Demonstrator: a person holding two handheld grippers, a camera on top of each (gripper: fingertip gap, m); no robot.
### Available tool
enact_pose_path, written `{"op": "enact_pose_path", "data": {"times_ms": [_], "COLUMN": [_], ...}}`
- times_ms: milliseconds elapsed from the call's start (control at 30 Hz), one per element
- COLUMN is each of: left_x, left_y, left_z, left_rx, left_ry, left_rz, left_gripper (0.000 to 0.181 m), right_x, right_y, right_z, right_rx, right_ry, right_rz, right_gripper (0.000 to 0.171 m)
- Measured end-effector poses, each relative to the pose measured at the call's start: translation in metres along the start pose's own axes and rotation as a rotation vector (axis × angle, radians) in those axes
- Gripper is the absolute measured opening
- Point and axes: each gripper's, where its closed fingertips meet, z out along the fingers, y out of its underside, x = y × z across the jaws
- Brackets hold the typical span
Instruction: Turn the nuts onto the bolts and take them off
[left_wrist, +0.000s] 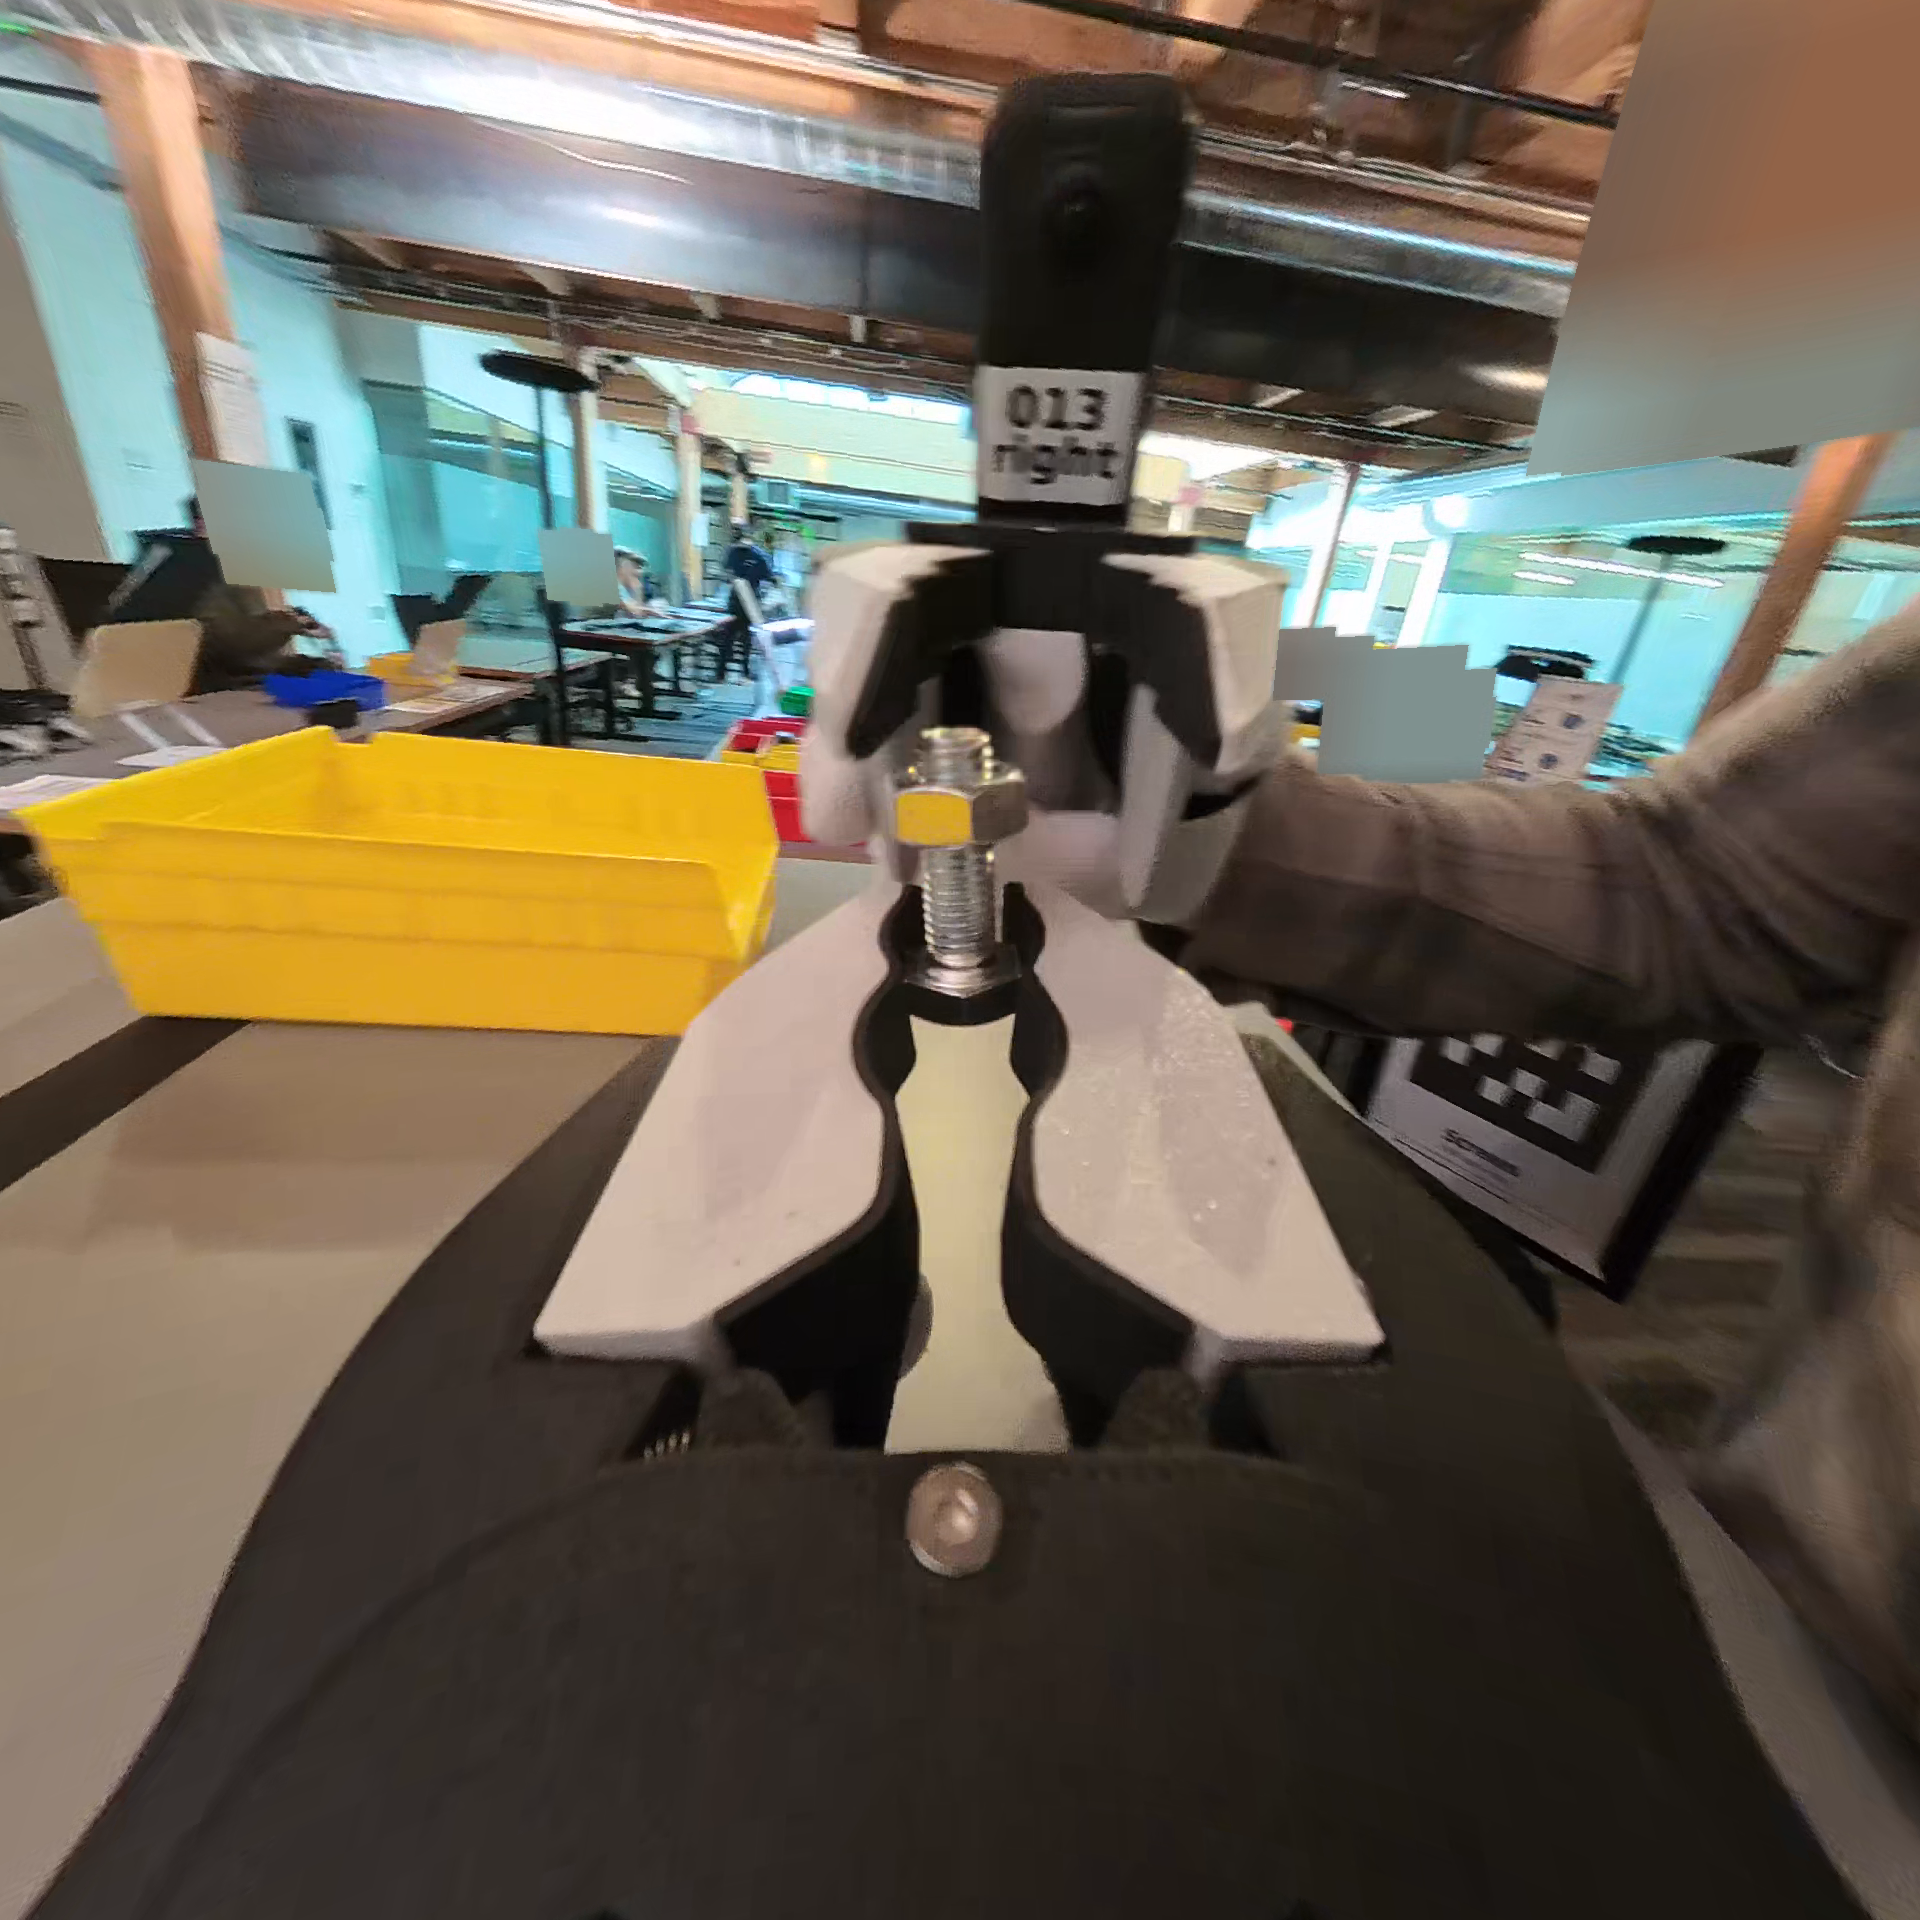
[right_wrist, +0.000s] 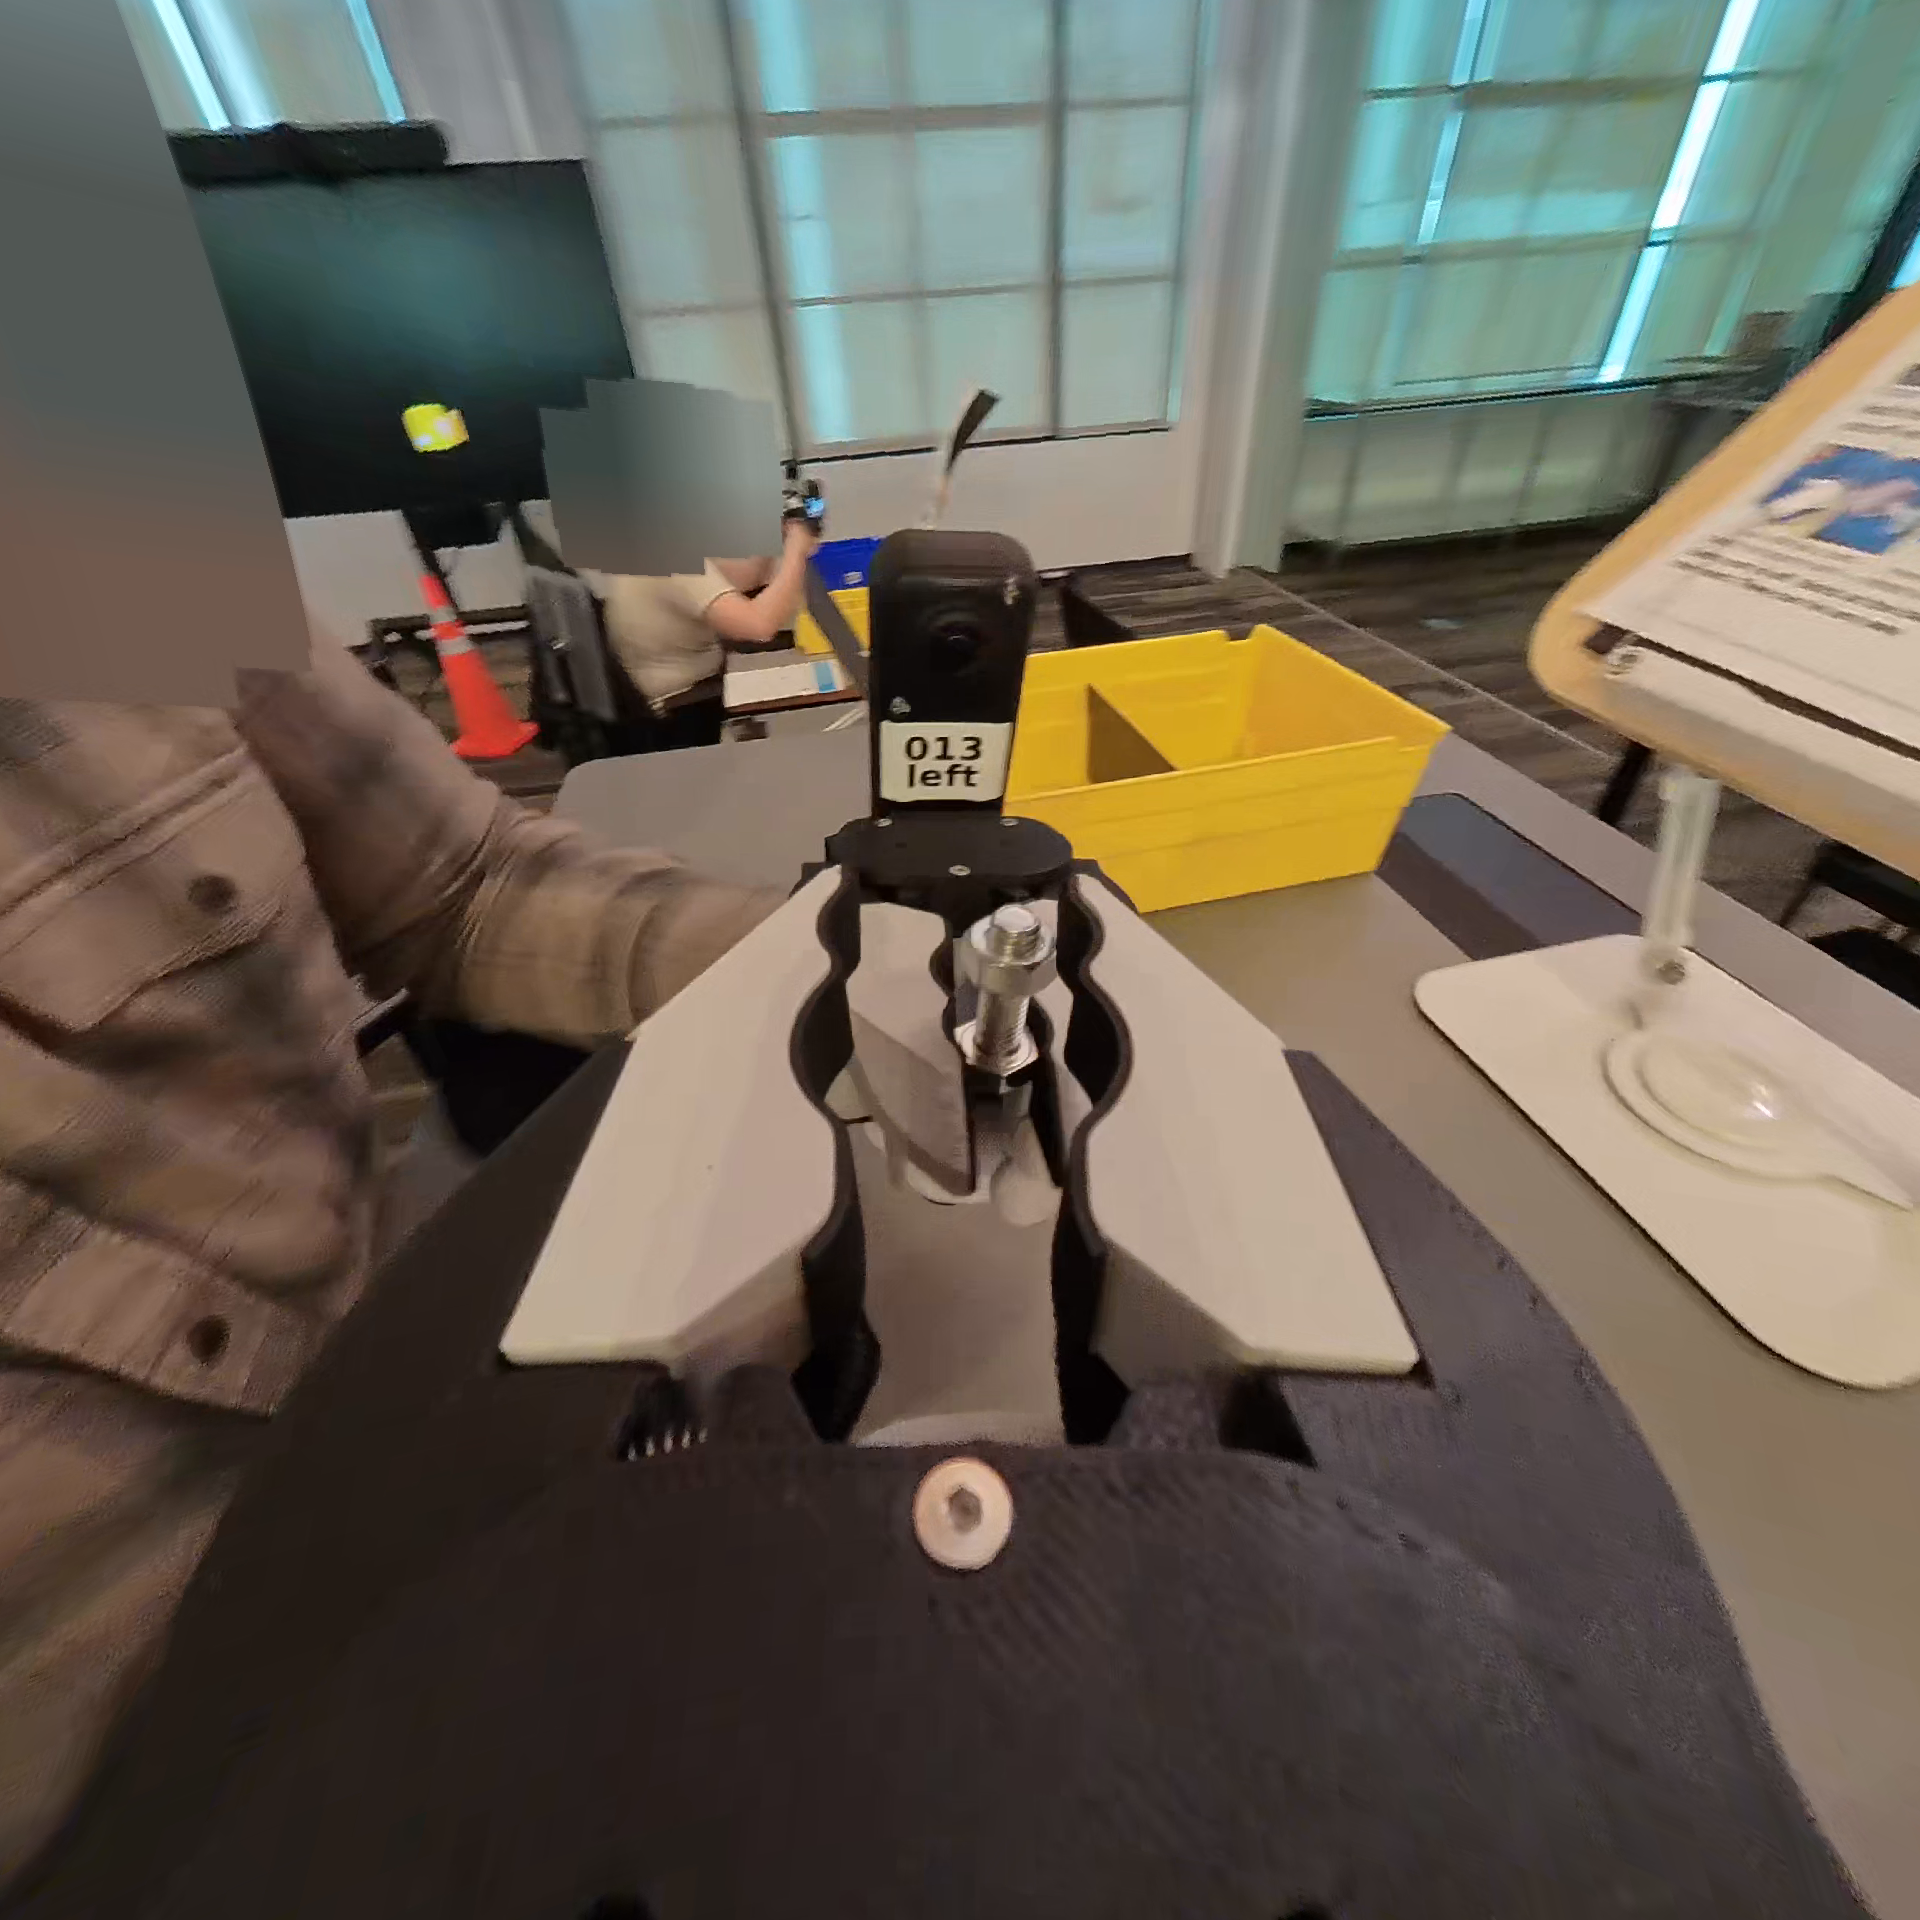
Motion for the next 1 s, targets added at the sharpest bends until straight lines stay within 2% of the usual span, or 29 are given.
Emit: {"op": "enact_pose_path", "data": {"times_ms": [100,167,300,367,400,500,567,600,800,1000], "left_x": [0.018,0.027,0.034,0.041,0.042,0.044,0.044,0.043,0.047,0.041], "left_y": [0.001,0.001,0.0,0.0,0.001,0.002,0.0,-0.001,-0.005,-0.006], "left_z": [0.002,0.003,0.0,-0.001,0.0,0.001,0.0,0.0,-0.002,-0.001], "left_rx": [-0.001,-0.001,0.001,-0.003,-0.007,-0.006,-0.001,0.003,0.022,0.03], "left_ry": [0.103,0.152,0.204,0.25,0.248,0.263,0.262,0.259,0.284,0.24], "left_rz": [-0.004,-0.007,-0.008,-0.016,-0.01,-0.013,-0.013,-0.013,-0.023,-0.018], "left_gripper": [0.015,0.015,0.015,0.014,0.015,0.015,0.014,0.014,0.014,0.015], "right_x": [-0.012,-0.023,-0.035,-0.037,-0.038,-0.041,-0.041,-0.041,-0.037,-0.031], "right_y": [0.007,0.008,0.007,0.004,0.005,0.006,0.005,0.006,0.008,0.006], "right_z": [0.006,0.008,0.008,0.005,0.004,0.004,0.003,0.002,-0.004,-0.002], "right_rx": [-0.038,-0.033,-0.023,-0.002,-0.006,-0.013,-0.002,-0.006,0.003,0.007], "right_ry": [-0.143,-0.249,-0.369,-0.404,-0.418,-0.429,-0.43,-0.428,-0.417,-0.391], "right_rz": [-0.008,0.001,0.008,0.015,0.018,0.004,0.009,0.003,-0.014,0.008], "right_gripper": [0.036,0.029,0.028,0.014,0.013,0.013,0.031,0.032,0.016,0.016]}}
